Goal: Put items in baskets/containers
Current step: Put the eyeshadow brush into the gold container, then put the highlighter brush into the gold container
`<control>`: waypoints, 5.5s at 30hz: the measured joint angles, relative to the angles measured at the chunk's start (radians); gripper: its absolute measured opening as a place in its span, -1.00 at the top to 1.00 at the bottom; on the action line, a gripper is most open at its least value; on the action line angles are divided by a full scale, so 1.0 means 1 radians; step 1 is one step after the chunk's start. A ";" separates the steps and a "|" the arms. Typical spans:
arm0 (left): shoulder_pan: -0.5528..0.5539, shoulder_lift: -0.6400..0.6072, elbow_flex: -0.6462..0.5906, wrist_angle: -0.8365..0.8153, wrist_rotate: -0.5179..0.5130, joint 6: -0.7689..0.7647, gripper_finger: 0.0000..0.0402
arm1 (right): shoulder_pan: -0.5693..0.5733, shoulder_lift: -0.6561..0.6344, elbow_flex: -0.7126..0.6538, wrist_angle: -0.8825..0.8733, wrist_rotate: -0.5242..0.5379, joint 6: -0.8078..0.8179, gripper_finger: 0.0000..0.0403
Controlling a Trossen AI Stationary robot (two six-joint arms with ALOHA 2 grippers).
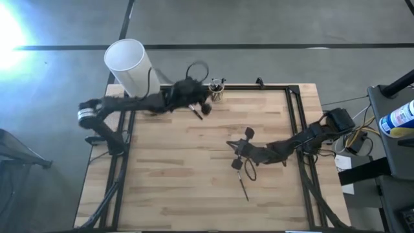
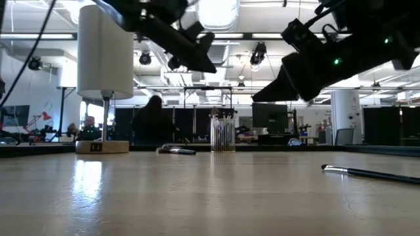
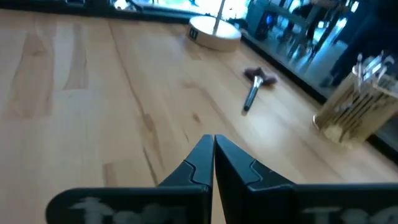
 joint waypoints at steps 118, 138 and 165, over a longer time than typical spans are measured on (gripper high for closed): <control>-0.389 -0.163 -0.804 0.917 -0.091 -0.078 0.98 | -0.767 -0.006 0.237 0.471 -0.658 -0.292 0.96; -0.389 -0.163 -0.804 0.898 -0.091 -0.053 0.98 | -0.944 0.468 0.568 0.493 -0.791 0.006 0.96; -0.388 -0.163 -0.805 0.879 -0.091 -0.090 0.98 | -0.946 0.442 0.604 0.187 -0.747 0.127 0.70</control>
